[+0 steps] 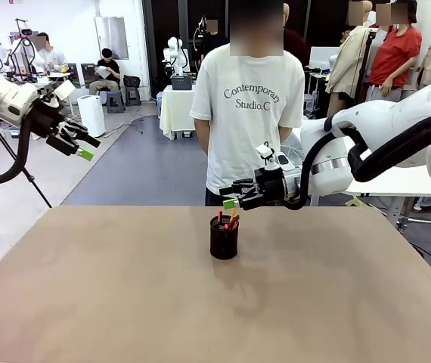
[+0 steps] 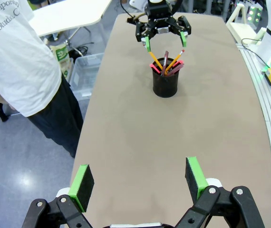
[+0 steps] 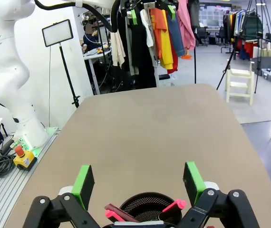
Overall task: Place the pens into the pen holder.
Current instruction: Pick up a writing instrument from the table and place it into the Pen holder.
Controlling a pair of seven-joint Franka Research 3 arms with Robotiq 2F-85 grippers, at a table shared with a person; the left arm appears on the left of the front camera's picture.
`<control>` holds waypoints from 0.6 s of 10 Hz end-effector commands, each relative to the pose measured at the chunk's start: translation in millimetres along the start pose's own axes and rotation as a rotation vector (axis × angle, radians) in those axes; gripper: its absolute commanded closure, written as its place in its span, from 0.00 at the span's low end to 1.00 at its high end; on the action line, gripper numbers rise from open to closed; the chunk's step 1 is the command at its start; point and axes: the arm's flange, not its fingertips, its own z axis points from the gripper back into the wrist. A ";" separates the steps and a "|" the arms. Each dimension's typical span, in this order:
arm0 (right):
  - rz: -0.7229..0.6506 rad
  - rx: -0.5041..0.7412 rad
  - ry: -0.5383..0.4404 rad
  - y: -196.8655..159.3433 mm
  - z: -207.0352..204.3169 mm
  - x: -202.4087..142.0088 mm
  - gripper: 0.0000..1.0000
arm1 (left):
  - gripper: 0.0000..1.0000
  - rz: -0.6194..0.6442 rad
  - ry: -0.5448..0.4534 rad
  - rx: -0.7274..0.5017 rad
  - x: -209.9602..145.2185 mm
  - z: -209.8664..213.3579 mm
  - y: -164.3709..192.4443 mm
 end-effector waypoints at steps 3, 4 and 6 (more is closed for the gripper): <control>0.003 -0.001 0.000 -0.3 -0.1 1.4 0.00 | 0.00 -0.003 0.001 0.008 0.0 1.8 -0.6; 0.003 -0.001 0.000 -0.3 -0.1 1.4 0.00 | 0.00 -0.003 0.001 0.008 0.0 1.8 -0.6; 0.003 -0.001 0.000 -0.3 -0.1 1.4 0.00 | 0.00 -0.003 0.001 0.008 0.0 1.8 -0.6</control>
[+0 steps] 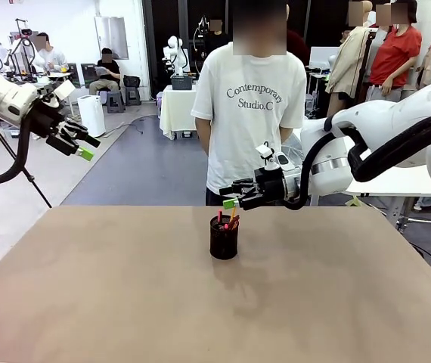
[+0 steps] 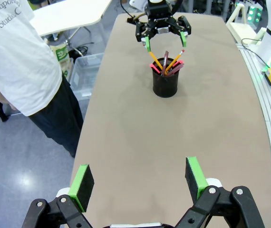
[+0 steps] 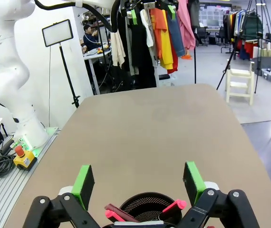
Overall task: Place the pens into the pen holder.
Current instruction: Pick up a writing instrument from the table and place it into the Pen holder.
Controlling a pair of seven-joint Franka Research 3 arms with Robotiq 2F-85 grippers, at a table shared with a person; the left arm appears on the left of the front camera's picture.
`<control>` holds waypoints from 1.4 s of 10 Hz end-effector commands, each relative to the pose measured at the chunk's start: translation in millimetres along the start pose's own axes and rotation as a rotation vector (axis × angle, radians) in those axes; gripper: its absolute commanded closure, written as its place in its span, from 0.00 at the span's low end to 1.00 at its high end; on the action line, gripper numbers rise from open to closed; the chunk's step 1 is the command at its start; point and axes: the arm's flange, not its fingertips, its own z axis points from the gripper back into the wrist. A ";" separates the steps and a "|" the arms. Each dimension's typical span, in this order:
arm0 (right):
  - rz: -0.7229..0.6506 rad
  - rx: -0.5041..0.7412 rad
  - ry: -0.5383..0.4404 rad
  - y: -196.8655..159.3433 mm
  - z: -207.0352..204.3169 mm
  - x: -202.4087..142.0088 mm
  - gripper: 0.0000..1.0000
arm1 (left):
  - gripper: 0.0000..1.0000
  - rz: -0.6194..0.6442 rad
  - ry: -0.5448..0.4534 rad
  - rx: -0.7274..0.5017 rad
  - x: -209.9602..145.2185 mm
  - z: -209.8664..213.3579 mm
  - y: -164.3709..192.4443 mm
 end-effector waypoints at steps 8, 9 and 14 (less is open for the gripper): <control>-0.048 -0.056 0.242 47.0 45.8 66.0 0.00 | 0.00 -0.003 0.001 0.008 0.0 1.8 -0.6; -0.049 -0.074 0.307 59.1 66.8 77.3 0.00 | 0.00 -0.003 0.001 0.008 0.0 1.8 -0.6; 0.010 -0.159 0.530 100.4 157.1 134.9 0.00 | 0.00 -0.003 0.001 0.008 0.0 1.8 -0.6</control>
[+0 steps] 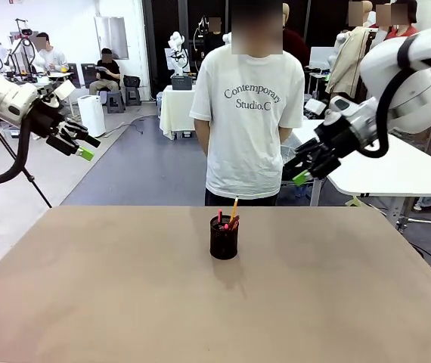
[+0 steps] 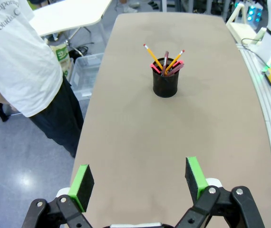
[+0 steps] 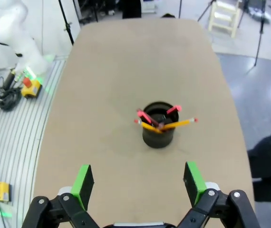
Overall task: Place the pens into the pen holder.
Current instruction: Pick up a writing instrument from the table and place it into the Pen holder.
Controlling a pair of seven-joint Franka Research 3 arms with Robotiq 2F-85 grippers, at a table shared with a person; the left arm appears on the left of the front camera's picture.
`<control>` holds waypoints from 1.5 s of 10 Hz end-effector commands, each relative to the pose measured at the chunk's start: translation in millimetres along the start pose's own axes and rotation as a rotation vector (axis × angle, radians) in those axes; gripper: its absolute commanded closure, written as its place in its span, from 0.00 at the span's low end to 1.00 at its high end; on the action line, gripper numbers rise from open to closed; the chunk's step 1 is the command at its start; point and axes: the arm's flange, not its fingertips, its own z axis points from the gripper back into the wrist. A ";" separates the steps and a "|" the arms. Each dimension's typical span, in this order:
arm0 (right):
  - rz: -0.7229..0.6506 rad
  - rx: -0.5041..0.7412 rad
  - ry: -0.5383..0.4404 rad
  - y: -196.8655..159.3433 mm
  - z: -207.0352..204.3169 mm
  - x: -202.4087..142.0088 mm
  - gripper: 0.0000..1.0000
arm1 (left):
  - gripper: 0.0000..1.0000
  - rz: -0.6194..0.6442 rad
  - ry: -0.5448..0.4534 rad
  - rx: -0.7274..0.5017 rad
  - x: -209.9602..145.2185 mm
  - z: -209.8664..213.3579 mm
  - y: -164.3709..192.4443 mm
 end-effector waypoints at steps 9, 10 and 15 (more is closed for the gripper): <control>-0.084 -0.152 0.040 0.3 66.8 17.2 0.00 | 0.00 -0.003 0.001 0.007 0.0 1.7 -0.8; -0.084 -0.152 0.040 0.3 66.8 17.2 0.00 | 0.00 -0.003 0.001 0.007 0.0 1.7 -0.8; -0.084 -0.152 0.040 0.3 66.8 17.2 0.00 | 0.00 -0.003 0.001 0.007 0.0 1.7 -0.8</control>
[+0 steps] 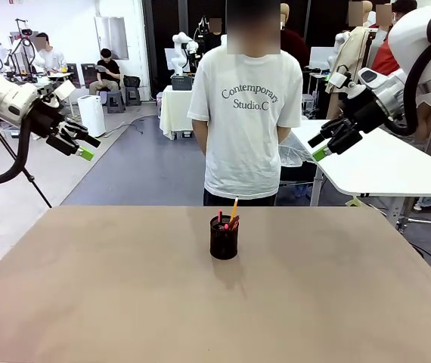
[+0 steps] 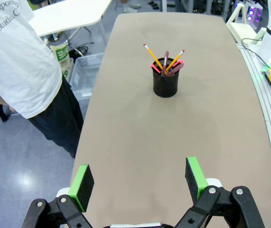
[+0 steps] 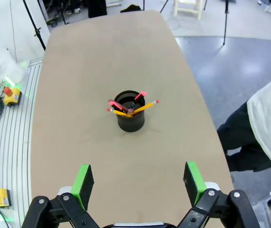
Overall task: Place the pens into the pen holder.
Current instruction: Pick up a writing instrument from the table and place it into the Pen holder.
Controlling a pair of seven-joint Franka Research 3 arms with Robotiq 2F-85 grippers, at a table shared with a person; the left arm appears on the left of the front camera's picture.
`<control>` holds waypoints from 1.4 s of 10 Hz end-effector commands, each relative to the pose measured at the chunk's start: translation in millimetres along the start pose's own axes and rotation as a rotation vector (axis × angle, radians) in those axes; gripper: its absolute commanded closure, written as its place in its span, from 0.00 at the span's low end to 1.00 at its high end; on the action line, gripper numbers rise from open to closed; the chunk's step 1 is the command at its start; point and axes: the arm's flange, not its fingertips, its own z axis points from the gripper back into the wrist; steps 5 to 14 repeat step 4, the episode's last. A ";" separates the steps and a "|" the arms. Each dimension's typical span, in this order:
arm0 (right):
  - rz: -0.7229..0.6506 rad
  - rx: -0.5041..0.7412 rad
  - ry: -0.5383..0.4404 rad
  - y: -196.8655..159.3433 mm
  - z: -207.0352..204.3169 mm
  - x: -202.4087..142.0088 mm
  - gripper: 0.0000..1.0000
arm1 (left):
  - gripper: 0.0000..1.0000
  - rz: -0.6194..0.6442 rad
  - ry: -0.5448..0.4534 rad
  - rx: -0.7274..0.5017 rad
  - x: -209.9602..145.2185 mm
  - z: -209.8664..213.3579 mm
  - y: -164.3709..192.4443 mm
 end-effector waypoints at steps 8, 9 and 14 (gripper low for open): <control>0.008 0.002 -0.001 1.5 1.3 1.9 0.00 | 0.00 -0.003 0.001 0.007 -0.1 1.6 -0.9; 0.008 0.002 -0.001 1.5 1.3 1.9 0.00 | 0.00 -0.003 0.001 0.007 -0.1 1.6 -0.9; 0.008 0.002 -0.001 1.5 1.3 1.9 0.00 | 0.00 -0.003 0.001 0.007 -0.1 1.6 -0.9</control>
